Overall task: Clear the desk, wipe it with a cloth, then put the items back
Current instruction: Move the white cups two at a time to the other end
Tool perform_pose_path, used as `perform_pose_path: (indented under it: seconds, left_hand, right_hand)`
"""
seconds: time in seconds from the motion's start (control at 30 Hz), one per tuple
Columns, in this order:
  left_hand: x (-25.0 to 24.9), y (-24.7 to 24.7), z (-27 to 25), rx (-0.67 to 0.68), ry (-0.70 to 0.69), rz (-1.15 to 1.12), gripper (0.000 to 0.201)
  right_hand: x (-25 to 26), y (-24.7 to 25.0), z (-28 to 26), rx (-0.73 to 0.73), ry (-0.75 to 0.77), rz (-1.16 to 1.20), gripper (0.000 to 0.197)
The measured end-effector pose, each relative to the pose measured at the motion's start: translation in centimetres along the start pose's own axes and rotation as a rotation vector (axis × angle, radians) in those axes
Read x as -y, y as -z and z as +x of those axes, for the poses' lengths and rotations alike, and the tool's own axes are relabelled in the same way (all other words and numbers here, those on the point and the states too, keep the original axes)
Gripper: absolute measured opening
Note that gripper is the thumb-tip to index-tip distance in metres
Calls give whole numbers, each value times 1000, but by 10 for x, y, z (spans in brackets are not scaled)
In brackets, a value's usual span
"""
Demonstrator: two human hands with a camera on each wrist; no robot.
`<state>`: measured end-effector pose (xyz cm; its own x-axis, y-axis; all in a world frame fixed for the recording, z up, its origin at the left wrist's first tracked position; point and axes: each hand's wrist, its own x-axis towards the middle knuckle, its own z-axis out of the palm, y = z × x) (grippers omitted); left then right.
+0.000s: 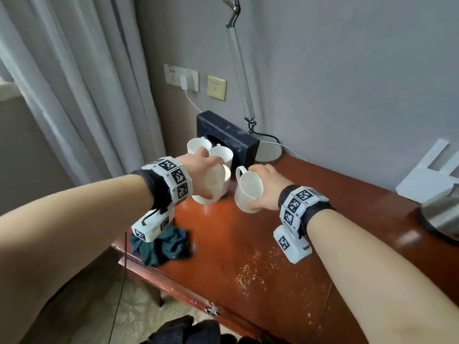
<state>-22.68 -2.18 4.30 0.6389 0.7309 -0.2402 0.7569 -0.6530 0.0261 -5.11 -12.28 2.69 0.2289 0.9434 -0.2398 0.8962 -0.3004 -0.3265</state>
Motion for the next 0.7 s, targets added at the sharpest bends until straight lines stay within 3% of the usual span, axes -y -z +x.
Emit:
perform_pose_path:
  seconds: [0.27, 0.7]
  left_hand:
    - [54, -36, -12, 43, 168, -140, 91]
    - [69, -79, 22, 116, 115, -226, 78]
  right_hand:
    - [36, -42, 25, 97, 78, -18, 86]
    - [52, -87, 56, 167, 35, 20, 69]
